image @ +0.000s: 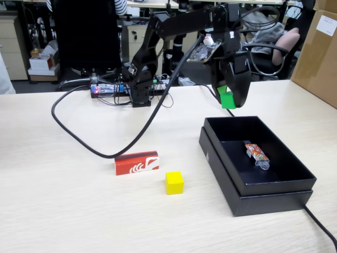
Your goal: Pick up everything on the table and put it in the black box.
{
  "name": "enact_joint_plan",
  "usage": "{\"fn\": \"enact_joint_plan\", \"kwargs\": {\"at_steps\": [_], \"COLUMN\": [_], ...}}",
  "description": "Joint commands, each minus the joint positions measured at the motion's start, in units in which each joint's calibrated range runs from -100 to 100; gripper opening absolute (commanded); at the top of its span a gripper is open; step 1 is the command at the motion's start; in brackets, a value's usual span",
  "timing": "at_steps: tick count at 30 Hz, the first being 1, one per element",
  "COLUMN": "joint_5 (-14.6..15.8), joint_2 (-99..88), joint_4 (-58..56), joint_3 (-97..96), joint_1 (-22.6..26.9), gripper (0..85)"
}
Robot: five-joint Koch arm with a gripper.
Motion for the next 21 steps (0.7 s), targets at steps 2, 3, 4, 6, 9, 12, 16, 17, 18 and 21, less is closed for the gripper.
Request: {"fn": "enact_joint_plan", "kwargs": {"at_steps": [2,3,4,6,9,12,16,17,18,21], "joint_5": [-0.1,-0.1,-0.1,0.0,0.0,0.0,0.0,0.0,0.0,0.0], "joint_2": [-1.2,-1.2,-1.2,-1.1,0.5,0.8,2.0,2.3,2.4,2.6], "joint_4": [2.0,2.0,2.0,2.0,2.3,3.2,3.4,3.5,3.7,4.7], "joint_3": [0.0,-0.6,-1.4,-3.1,-3.5,-4.6,-5.5,-5.6,-6.0,-7.5], "joint_1": [-0.2,-0.2,-0.2,-0.2,-0.4,-0.4,-0.4,-0.4,-0.4,-0.4], "gripper": [2.7,2.7,2.7,2.7,2.8,2.8,2.9,3.1,3.1,3.1]}}
